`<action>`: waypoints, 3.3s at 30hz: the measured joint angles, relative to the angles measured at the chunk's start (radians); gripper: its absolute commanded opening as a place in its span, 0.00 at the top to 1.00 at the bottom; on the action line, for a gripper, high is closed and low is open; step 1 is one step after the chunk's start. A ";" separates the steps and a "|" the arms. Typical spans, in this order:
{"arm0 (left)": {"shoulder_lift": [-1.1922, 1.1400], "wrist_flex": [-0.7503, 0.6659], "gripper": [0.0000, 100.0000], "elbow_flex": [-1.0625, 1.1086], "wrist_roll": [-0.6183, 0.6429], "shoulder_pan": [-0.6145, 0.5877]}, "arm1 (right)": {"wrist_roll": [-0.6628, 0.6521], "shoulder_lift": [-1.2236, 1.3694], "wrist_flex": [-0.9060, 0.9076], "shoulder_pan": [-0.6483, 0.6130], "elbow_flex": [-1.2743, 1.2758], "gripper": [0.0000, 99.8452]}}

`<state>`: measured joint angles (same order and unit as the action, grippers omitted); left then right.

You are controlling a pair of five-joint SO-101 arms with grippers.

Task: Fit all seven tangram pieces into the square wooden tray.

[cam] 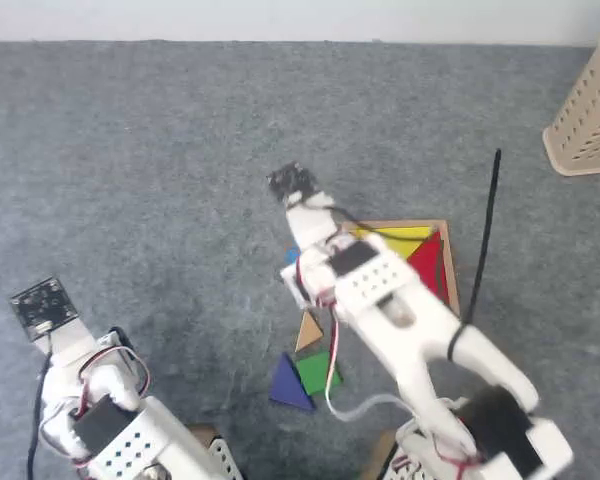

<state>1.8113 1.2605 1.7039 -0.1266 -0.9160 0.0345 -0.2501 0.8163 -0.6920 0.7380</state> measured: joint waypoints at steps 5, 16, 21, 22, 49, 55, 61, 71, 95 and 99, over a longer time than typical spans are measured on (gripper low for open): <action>0.000 0.000 0.77 0.000 0.000 0.000 | 0.005 -0.109 -0.051 -0.015 0.150 0.85; 0.000 0.000 0.77 0.000 0.000 0.000 | 0.253 -0.032 -0.015 -0.175 0.181 0.80; 0.000 0.000 0.77 0.000 0.000 0.000 | 0.364 0.026 -0.015 -0.190 0.160 0.80; 0.000 0.000 0.77 0.000 0.000 0.000 | 0.387 0.035 -0.015 -0.190 0.157 0.80; 0.000 0.000 0.77 0.000 0.000 0.000 | 0.041 0.170 0.020 -0.138 0.037 0.97; 0.000 0.000 0.77 0.000 0.000 0.000 | -0.086 0.187 0.020 -0.109 -0.008 0.97; 0.000 0.000 0.77 0.000 0.000 0.000 | -0.109 0.167 0.092 -0.110 -0.060 0.86; 0.000 0.000 0.77 0.000 0.000 0.000 | 0.146 -0.072 0.276 -0.123 0.064 0.72; 0.000 0.000 0.77 0.000 0.000 0.000 | 0.308 0.135 0.109 -0.233 0.068 0.86; 0.000 0.000 0.77 0.000 0.000 0.000 | 0.305 0.135 0.109 -0.178 0.068 0.91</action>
<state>1.8113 1.2605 1.7039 -0.1266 -0.9160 0.3399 -0.1151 0.9252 -0.8700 0.8055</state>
